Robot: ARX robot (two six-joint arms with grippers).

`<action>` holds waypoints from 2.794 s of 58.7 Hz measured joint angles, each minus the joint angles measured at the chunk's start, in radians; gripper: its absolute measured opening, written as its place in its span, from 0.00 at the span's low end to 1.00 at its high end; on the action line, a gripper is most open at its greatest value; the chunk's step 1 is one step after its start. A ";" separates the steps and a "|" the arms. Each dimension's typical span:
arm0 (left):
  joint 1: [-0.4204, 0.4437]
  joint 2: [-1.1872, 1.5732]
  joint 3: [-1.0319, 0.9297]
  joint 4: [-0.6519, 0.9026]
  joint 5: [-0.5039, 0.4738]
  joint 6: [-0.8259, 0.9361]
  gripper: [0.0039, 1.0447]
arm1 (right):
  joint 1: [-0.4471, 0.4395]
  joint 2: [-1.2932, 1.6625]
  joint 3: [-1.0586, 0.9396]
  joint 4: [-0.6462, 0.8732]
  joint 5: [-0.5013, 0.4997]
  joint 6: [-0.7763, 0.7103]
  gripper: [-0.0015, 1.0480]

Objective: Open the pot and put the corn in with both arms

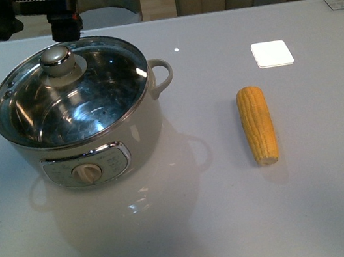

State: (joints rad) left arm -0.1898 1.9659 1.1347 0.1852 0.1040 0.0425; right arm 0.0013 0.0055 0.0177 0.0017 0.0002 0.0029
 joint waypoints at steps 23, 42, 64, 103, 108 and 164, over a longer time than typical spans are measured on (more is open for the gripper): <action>-0.001 0.083 0.059 -0.024 -0.010 -0.089 0.94 | 0.000 0.000 0.000 0.000 0.000 0.000 0.92; -0.002 0.103 0.057 -0.024 -0.045 -0.132 0.94 | 0.000 0.000 0.000 0.000 0.000 0.000 0.92; -0.014 0.122 0.053 -0.024 -0.060 -0.134 0.94 | 0.000 0.000 0.000 0.000 0.000 0.000 0.92; -0.024 0.126 0.052 -0.023 -0.087 -0.132 0.45 | 0.000 0.000 0.000 0.000 0.000 0.000 0.92; -0.026 0.126 0.051 -0.022 -0.095 -0.116 0.42 | 0.000 0.000 0.000 0.000 0.000 0.000 0.92; -0.029 0.106 0.048 -0.034 -0.146 -0.134 0.41 | 0.000 0.000 0.000 0.000 0.000 0.000 0.92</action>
State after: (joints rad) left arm -0.2192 2.0720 1.1824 0.1513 -0.0425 -0.0910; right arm 0.0013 0.0055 0.0177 0.0013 0.0002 0.0029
